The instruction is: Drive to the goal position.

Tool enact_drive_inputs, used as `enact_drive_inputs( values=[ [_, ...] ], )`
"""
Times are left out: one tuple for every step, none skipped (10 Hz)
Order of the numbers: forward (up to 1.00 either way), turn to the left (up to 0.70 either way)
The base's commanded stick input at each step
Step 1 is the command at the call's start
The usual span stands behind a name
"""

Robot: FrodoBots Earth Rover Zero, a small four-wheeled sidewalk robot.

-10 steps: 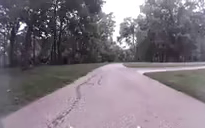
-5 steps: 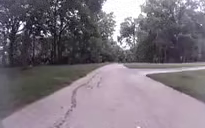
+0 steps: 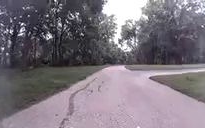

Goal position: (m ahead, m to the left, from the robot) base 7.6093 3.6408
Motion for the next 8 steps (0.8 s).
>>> enact_drive_inputs(
  values=[
    [0.7,0.0],
    [0.7,0.0],
    [0.7,0.0],
    [0.7,0.0],
    [0.7,0.0],
    [0.7,0.0],
    [0.7,0.0],
    [0.7,0.0]
  ],
)
